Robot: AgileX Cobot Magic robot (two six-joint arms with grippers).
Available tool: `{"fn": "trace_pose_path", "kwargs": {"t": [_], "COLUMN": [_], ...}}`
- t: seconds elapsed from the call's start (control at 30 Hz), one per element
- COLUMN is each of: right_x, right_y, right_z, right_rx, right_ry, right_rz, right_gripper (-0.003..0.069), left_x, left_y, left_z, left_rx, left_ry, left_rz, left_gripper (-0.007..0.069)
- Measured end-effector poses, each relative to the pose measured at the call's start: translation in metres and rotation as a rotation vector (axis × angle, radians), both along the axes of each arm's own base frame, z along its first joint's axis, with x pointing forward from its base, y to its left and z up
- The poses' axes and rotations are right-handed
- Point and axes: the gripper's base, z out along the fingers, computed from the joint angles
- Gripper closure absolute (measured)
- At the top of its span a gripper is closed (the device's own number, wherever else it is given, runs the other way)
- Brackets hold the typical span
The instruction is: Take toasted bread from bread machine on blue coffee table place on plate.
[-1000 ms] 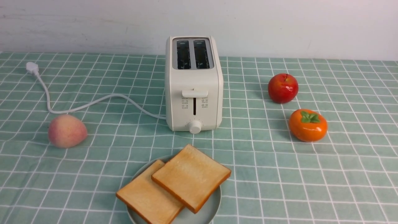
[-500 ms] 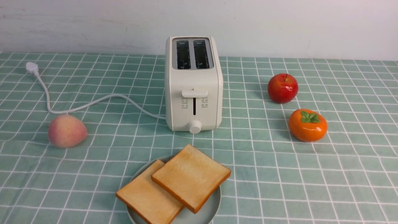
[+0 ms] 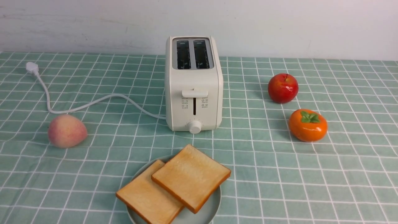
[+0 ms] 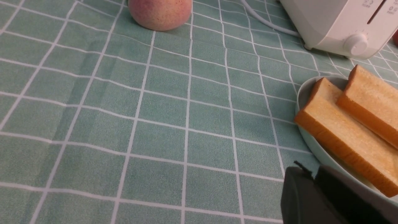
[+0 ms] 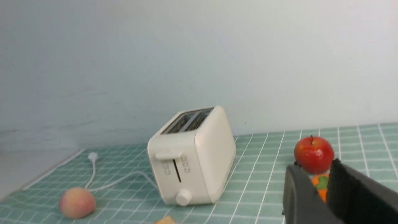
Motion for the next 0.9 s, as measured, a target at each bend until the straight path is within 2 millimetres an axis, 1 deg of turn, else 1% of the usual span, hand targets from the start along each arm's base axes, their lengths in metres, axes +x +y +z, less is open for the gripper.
{"fn": "trace_pose_path", "kwargs": {"t": [0.03, 0.07, 0.13, 0.17, 0.23, 0.27, 0.3, 0.37, 0.4, 0.43, 0.5, 0.67, 0.77, 0.9], "right_x": [0.001, 0.003, 0.005, 0.006, 0.009, 0.009, 0.012, 0.015, 0.017, 0.018, 0.018, 0.018, 0.018, 0.018], "right_y": [0.001, 0.003, 0.006, 0.006, 0.007, 0.007, 0.008, 0.007, 0.005, 0.003, -0.001, -0.011, -0.013, -0.014], "right_z": [-0.002, -0.011, -0.021, -0.024, -0.038, -0.039, -0.051, -0.068, -0.08, -0.088, -0.099, -0.099, -0.099, -0.099], "right_rx": [0.002, -0.024, -0.042, -0.049, -0.077, -0.08, -0.109, -0.139, -0.153, -0.163, -0.182, -0.159, -0.15, -0.149], "right_ry": [0.009, 0.027, 0.054, 0.059, 0.095, 0.098, 0.128, 0.176, 0.216, 0.254, 0.343, 0.378, 0.382, 0.386], "right_rz": [0.009, 0.023, 0.033, 0.033, 0.035, 0.034, 0.026, -0.014, -0.062, -0.095, -0.167, -0.339, -0.385, -0.398], "right_gripper": [0.051, 0.051, 0.0509, 0.0509, 0.0509, 0.0509, 0.0507, 0.0504, 0.0503, 0.0501, 0.0496, 0.0489, 0.0485, 0.0481], "left_x": [0.0, 0.0, 0.0, 0.0, 0.0, 0.0, 0.0, 0.0, 0.0, 0.0, 0.0, 0.0, 0.0, 0.0], "left_y": [0.0, 0.0, 0.0, 0.0, 0.0, 0.0, 0.0, 0.0, 0.0, 0.0, 0.0, 0.0, 0.0, 0.0], "left_z": [0.0, 0.0, 0.0, 0.0, 0.0, 0.0, 0.0, 0.0, 0.0, 0.0, 0.0, 0.0, 0.0, 0.0], "left_rx": [0.0, 0.0, 0.0, 0.0, 0.0, 0.0, 0.0, 0.0, 0.0, 0.0, -0.001, -0.001, -0.001, -0.001], "left_ry": [0.0, 0.0, 0.0, 0.0, 0.0, 0.0, 0.0, 0.0, 0.0, 0.0, 0.0, 0.002, 0.002, 0.002], "left_rz": [0.0, 0.0, 0.0, 0.0, 0.0, 0.0, 0.0, 0.0, 0.0, 0.0, 0.0, 0.0, 0.0, 0.0], "left_gripper": [0.0557, 0.0554, 0.0554, 0.0554, 0.0551, 0.0551, 0.055, 0.0548, 0.0546, 0.0545, 0.0543, 0.0537, 0.0533, 0.0533]}}
